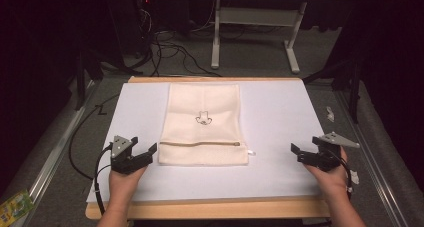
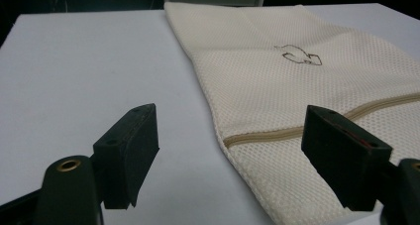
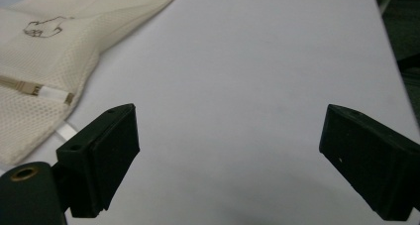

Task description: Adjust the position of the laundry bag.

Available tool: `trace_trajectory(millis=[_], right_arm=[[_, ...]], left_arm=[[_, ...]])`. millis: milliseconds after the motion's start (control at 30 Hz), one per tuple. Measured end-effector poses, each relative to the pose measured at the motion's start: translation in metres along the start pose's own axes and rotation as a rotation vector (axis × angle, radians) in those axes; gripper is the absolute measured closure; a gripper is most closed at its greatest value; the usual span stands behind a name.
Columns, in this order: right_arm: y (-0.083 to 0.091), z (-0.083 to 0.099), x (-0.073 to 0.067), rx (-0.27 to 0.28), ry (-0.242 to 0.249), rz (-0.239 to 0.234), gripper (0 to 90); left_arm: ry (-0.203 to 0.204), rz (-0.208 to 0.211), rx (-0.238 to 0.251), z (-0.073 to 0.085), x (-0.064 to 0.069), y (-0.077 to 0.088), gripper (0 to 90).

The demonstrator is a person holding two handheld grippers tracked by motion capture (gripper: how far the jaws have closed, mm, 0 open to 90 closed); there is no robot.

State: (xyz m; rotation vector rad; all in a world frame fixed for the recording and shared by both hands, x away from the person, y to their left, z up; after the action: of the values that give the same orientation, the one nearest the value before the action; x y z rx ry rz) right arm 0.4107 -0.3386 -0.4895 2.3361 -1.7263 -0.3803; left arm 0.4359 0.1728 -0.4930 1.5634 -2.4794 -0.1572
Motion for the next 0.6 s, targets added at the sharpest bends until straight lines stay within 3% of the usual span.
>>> trace_trajectory(millis=[67,100,133,167,200,233,267,467,500,600], right_arm=[[-0.012,-0.002,-0.020,-0.018,0.028,-0.038,18.7],[-0.012,-0.002,-0.020,-0.018,0.028,-0.038,18.7],[-0.026,-0.005,-0.042,-0.030,0.054,-0.075,26.6],[-0.026,-0.005,-0.042,-0.030,0.054,-0.075,26.6],[-0.042,-0.010,-0.063,-0.030,0.079,-0.096,30.1],[-0.042,-0.010,-0.063,-0.030,0.079,-0.096,30.1],[-0.062,-0.016,-0.082,-0.023,0.063,-0.122,33.1],[-0.120,-0.013,-0.125,-0.080,0.068,-0.153,47.4],[-0.120,-0.013,-0.125,-0.080,0.068,-0.153,47.4],[-0.150,-0.003,-0.140,-0.151,0.096,-0.146,54.9]], left_arm=[[-0.005,0.006,-0.030,0.007,0.003,-0.007,23.5],[-0.005,0.006,-0.030,0.007,0.003,-0.007,23.9],[-0.025,0.011,-0.042,0.010,0.005,-0.009,24.1],[-0.037,0.017,-0.052,0.012,0.007,-0.010,24.1],[-0.036,0.029,-0.059,0.013,0.010,-0.012,24.1],[-0.036,0.029,-0.059,0.013,0.010,-0.012,24.1],[-0.030,0.042,-0.056,0.011,0.014,-0.011,24.2],[-0.049,0.052,-0.023,0.007,0.016,-0.009,25.9],[-0.052,0.050,-0.021,0.007,0.016,-0.009,25.9],[-0.036,0.046,-0.010,0.005,0.013,-0.008,26.0]])
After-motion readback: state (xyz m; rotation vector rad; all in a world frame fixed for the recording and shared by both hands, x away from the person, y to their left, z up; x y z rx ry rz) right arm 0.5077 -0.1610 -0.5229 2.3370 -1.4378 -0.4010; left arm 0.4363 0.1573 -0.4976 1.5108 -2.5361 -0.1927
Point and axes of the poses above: each handheld gripper's, and its own axes: y roughly backward along the jaws, z roughly out of its underside, x roughly to its right, the point moved 9 cm from there along -y, roughly forward along the jaws, and after that the axes turned 14 degrees about x, right-handed, at the moved point
